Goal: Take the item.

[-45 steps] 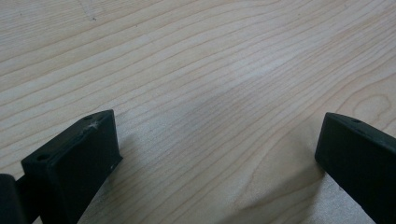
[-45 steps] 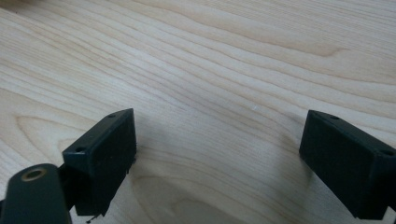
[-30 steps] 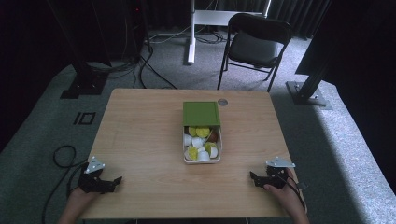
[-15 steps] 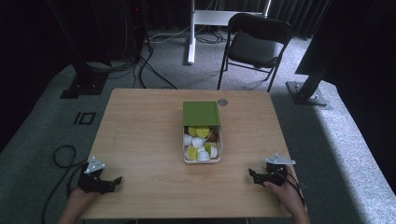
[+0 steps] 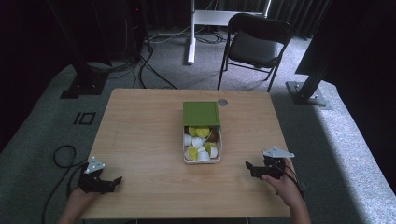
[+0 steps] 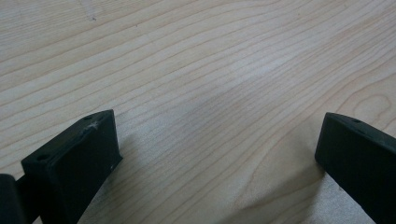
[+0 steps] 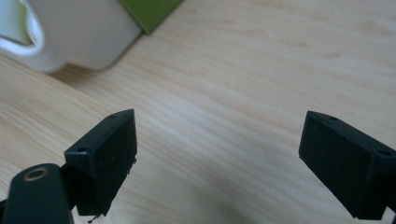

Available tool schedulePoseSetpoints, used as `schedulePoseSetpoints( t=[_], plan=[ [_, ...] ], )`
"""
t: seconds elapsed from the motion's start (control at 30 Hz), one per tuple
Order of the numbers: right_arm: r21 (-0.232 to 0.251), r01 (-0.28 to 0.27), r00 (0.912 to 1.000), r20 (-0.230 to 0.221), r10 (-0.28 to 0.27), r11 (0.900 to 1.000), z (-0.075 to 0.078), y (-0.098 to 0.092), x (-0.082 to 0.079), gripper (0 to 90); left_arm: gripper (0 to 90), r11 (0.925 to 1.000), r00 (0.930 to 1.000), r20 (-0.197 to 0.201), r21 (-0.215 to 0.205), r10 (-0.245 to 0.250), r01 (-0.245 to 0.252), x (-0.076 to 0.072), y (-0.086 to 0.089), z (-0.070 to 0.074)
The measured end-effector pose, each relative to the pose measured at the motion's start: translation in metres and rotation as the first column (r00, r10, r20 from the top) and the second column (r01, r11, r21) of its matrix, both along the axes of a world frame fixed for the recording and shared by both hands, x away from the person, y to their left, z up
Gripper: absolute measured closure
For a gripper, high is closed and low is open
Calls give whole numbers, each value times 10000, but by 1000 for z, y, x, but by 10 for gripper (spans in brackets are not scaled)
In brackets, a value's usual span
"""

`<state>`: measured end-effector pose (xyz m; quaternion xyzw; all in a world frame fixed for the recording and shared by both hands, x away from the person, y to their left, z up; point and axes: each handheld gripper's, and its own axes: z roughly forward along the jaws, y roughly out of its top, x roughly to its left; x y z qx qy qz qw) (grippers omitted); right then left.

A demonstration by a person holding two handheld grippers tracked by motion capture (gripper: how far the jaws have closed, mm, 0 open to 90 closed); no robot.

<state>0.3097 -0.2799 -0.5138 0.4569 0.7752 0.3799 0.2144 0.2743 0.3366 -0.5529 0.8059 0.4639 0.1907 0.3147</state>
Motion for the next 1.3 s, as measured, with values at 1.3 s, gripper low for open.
schedulePoseSetpoints(
  t=[1.3],
  plan=[
    [412,-2625,9543,1590,2531,9640,70,93,17,140,6,10000,10000,0,-13,7,-7,0,0,0]
  ],
)
